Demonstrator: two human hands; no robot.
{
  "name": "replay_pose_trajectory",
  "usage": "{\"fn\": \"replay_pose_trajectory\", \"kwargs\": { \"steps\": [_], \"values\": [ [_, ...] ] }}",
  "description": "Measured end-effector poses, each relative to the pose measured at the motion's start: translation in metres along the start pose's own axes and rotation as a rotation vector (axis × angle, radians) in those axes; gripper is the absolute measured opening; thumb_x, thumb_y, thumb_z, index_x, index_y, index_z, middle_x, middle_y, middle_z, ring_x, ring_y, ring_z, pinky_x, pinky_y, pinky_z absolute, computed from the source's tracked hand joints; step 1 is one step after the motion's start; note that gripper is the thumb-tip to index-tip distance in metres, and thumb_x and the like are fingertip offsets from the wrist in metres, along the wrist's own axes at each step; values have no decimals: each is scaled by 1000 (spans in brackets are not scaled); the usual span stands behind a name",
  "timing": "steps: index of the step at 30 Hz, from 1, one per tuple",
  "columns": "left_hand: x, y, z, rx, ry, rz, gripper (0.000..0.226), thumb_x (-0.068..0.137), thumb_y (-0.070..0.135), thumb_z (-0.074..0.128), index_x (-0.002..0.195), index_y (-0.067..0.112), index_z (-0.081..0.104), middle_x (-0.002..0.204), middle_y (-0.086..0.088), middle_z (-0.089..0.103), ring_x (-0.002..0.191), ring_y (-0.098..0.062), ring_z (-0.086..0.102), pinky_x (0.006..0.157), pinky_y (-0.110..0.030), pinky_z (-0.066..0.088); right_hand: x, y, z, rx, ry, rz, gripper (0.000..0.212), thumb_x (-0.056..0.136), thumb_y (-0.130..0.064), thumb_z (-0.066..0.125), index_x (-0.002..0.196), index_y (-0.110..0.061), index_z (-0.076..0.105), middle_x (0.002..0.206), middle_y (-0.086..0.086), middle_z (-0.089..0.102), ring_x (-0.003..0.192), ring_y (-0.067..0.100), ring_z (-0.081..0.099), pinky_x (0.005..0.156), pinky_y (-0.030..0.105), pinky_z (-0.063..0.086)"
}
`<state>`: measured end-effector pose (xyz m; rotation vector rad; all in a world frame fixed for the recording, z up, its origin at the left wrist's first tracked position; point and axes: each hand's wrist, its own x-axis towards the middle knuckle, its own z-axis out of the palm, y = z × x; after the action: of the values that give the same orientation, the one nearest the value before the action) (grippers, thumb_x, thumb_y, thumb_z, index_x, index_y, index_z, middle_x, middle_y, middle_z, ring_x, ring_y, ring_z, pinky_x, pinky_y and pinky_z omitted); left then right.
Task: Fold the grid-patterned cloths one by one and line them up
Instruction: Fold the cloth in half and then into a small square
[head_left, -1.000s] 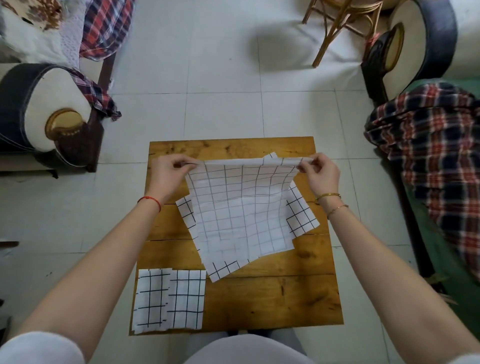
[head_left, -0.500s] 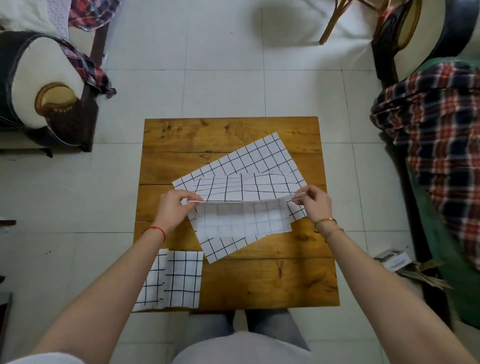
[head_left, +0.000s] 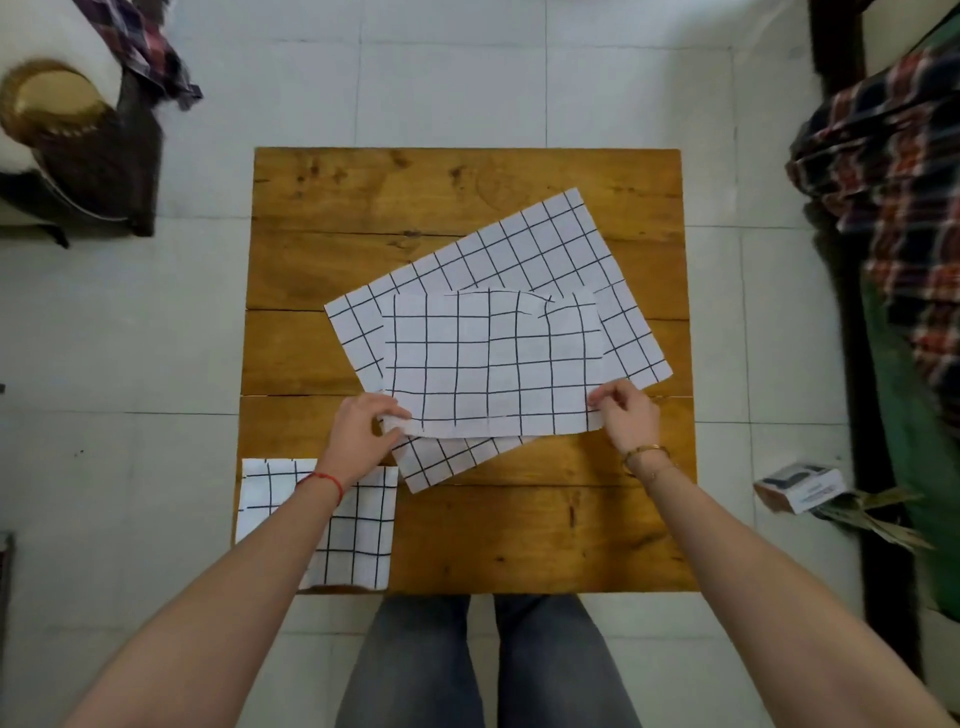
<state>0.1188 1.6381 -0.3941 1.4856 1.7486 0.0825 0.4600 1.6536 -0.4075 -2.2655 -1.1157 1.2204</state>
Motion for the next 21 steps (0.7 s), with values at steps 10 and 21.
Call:
{"fn": "replay_pose_trajectory", "kwargs": {
  "steps": [10,21],
  "values": [
    [65,1,-2,-61,272,-21,16,92,24,63,102,15,71,100,0,66,95,-16,59,83,-32,53,30,-10,-1,-309,243,-292,10,88,-19,50,85,-15,59,75,1,61,76,20,56,62,34,49],
    [152,16,-8,-349,411,-444,37,90,31,63,115,4,59,105,-8,63,100,-20,58,86,-25,45,120,-73,17,-39,194,-10,26,89,-38,59,82,-13,55,79,-2,56,74,13,50,61,21,36]
  ]
}}
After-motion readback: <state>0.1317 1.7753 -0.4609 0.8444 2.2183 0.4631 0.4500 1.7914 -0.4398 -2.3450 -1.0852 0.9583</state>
